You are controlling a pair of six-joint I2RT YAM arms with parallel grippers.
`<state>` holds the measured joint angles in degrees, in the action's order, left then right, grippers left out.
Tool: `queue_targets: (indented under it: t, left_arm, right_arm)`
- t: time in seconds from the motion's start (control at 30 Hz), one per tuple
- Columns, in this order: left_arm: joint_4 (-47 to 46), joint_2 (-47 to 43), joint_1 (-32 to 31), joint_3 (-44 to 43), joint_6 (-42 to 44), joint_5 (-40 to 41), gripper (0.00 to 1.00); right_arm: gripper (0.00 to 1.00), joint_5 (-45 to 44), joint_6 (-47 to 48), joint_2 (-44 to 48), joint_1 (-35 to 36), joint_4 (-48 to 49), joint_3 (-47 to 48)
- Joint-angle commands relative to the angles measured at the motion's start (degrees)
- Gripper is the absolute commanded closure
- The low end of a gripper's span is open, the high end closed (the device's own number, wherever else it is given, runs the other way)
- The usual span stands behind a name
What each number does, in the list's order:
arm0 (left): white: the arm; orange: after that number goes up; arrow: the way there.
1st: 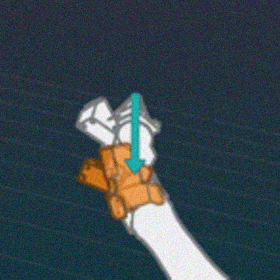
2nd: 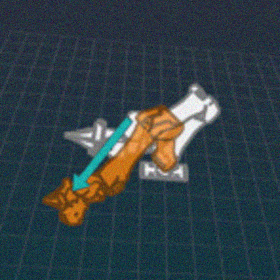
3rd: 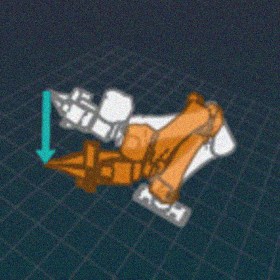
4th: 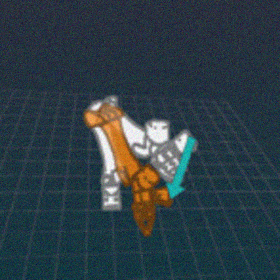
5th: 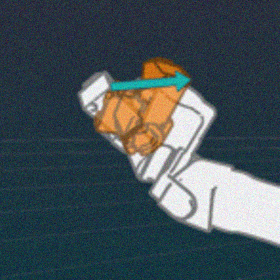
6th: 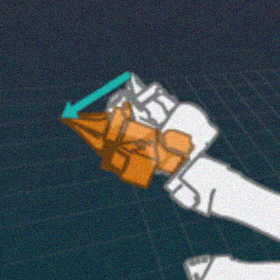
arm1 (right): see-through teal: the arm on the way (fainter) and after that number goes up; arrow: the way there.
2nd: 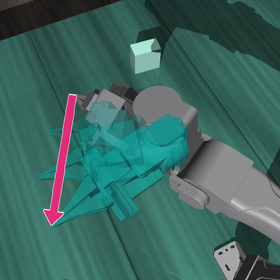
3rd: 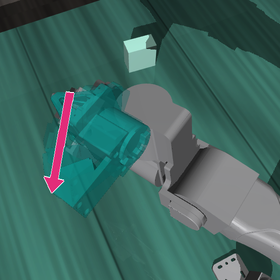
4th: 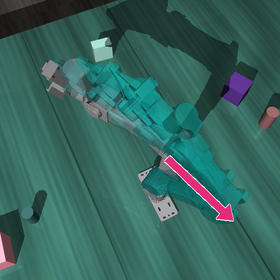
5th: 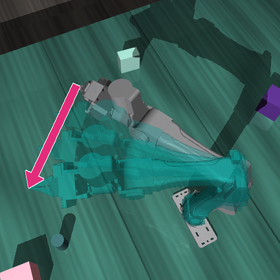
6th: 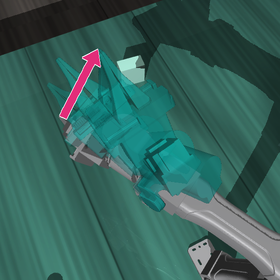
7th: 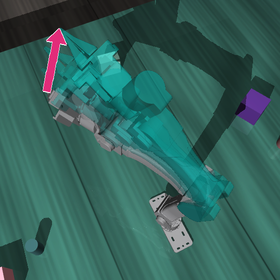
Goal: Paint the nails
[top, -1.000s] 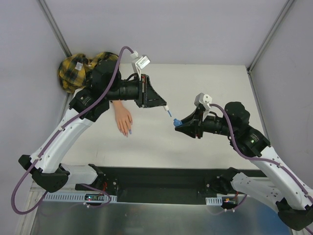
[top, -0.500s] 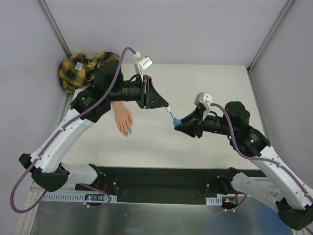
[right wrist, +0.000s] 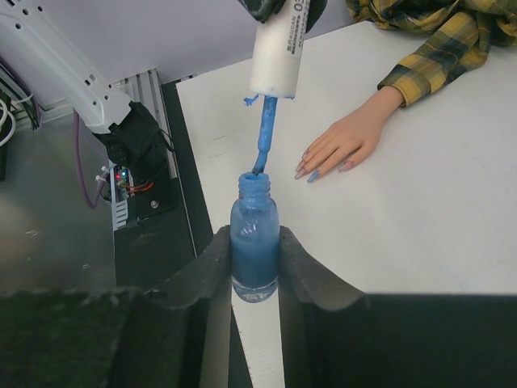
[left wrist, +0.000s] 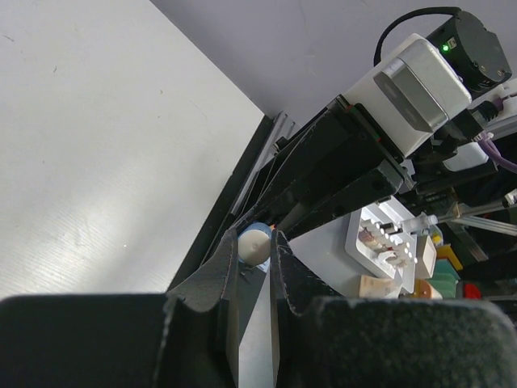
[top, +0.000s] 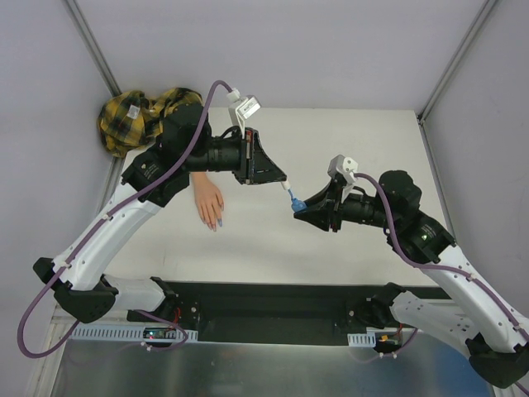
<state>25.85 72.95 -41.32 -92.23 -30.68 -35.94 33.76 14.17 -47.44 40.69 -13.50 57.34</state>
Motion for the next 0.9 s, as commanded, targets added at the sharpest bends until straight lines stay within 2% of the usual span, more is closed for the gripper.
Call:
queue_targets:
  t: [0.0,0.87]
  left_arm:
    - [-1.41,0.35,-0.69,-1.73,-0.44,0.35,1.0]
    - [-1.41,-0.09,-1.92,-0.33,-1.32,1.05,1.0]
  right_arm:
    - [1.0,1.31,-0.29,-0.02,-0.17,3.39,1.55]
    - [1.0,1.13,-0.9,-0.28,-0.17,4.09,1.37]
